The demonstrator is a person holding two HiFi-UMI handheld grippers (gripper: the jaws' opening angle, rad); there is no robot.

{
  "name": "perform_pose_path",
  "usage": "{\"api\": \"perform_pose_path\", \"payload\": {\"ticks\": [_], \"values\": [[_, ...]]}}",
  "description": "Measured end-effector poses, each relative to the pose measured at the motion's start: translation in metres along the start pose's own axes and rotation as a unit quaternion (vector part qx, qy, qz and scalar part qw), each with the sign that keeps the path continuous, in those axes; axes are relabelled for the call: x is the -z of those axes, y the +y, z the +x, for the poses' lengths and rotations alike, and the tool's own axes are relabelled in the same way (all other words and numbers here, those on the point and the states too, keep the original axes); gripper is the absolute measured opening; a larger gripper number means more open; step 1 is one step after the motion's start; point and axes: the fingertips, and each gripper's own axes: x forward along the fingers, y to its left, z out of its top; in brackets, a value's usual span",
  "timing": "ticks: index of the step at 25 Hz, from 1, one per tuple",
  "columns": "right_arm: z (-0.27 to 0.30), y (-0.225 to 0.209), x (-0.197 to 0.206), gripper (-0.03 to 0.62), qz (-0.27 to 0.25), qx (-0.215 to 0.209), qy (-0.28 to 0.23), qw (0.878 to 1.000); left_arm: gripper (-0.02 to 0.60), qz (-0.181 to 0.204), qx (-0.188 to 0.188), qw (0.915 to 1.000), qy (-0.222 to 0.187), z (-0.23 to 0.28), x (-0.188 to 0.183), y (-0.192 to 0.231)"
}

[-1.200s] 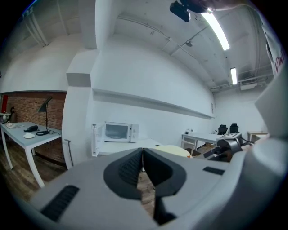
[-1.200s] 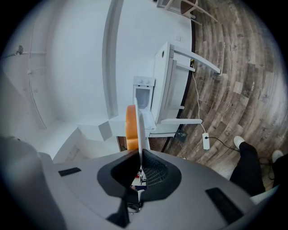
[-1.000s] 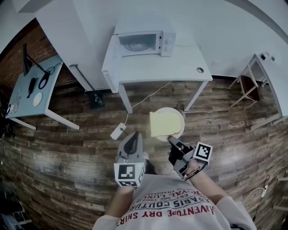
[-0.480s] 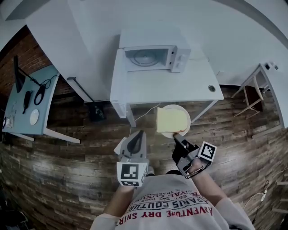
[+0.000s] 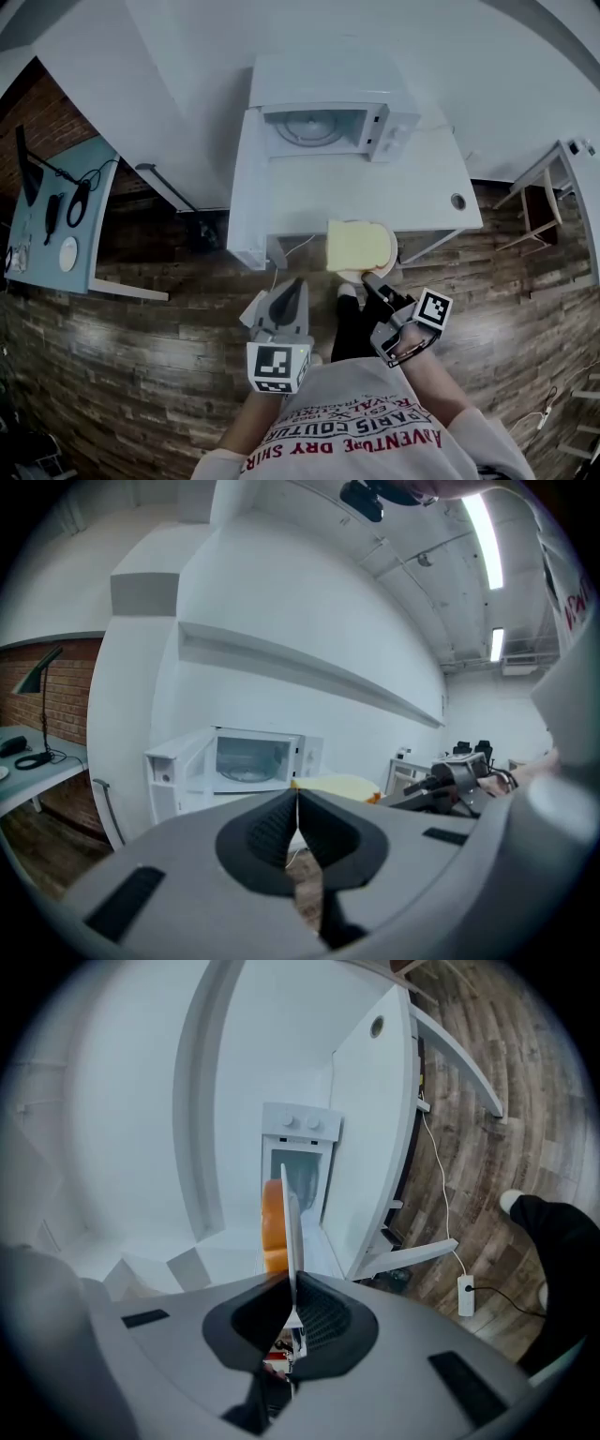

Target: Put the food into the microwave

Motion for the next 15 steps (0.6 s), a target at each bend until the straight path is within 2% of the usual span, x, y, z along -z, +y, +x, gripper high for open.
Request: {"api": "perform_pose_path", "payload": {"ticks": [3,9,15], "values": [[0.023,0.004,-0.026,0.021,0.001,-0.004,0.016,1.0,0.008,-0.018,-0.016,0.9997,-0.005,0.03,-0.009,0.012],[0.077,0.019,-0.095,0.021,-0.008,-0.006,0.05,0.999,0.008,-0.018,-0.052,0.9984,-0.014,0.106,-0.039,0.032],[0.125,0.022,-0.146,0.021,-0.012,0.004,0.092,0.996,0.008,-0.028,-0.093,0.995,-0.022,0.174,-0.065,0.052]]}}
